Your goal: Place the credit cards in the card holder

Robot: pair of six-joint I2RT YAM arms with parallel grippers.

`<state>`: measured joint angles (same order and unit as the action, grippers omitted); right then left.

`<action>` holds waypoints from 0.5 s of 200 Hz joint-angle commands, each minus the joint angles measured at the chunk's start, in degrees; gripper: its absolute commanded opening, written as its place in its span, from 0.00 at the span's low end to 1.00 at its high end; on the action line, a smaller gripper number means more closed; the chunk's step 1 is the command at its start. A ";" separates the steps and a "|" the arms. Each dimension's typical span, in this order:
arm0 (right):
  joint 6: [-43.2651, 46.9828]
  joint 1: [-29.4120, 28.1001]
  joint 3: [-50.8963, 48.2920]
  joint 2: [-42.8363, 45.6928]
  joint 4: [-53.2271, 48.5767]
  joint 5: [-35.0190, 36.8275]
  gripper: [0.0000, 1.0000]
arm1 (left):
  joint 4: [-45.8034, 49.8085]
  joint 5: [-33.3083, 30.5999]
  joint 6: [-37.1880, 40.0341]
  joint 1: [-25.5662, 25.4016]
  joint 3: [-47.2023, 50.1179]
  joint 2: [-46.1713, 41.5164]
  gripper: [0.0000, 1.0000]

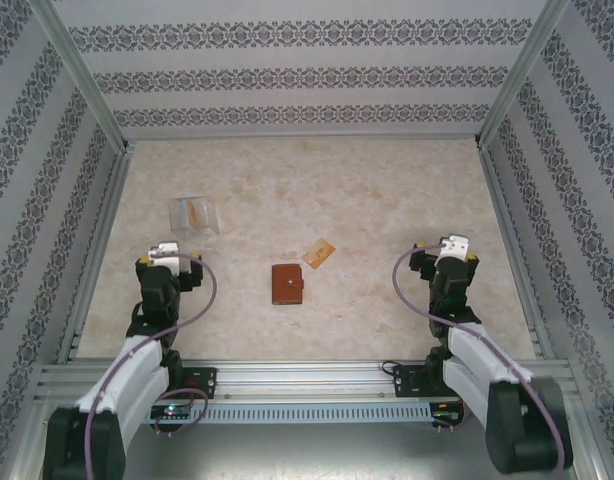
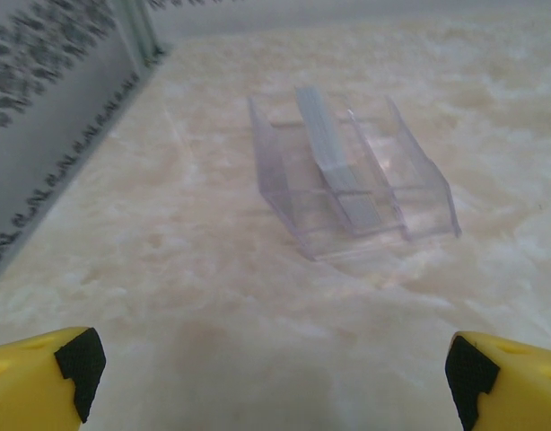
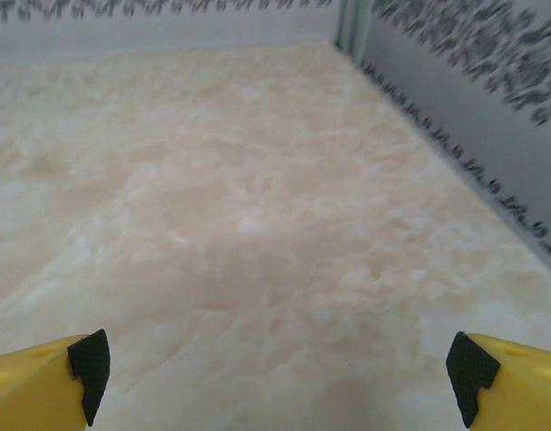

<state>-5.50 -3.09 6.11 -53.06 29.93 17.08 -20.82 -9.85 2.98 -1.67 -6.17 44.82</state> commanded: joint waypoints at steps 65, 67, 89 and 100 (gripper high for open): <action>3.46 0.98 7.75 -28.30 30.41 -9.83 0.98 | -18.53 12.62 -0.31 3.00 -14.12 30.97 0.99; 3.36 0.98 7.70 -29.24 31.27 -9.84 0.98 | -18.75 12.89 -0.42 2.99 -14.37 31.37 0.99; 3.60 0.81 8.13 -35.63 38.36 -9.97 0.98 | -26.52 15.32 -3.07 2.95 -14.05 36.16 0.99; 3.53 0.81 10.05 -33.30 30.98 -9.06 0.98 | -27.16 14.61 -3.37 3.06 -15.45 40.23 0.99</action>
<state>-2.57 -2.59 13.67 -87.13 59.20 8.99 -39.86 2.22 2.42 0.51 -20.21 78.87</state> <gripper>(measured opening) 0.983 0.994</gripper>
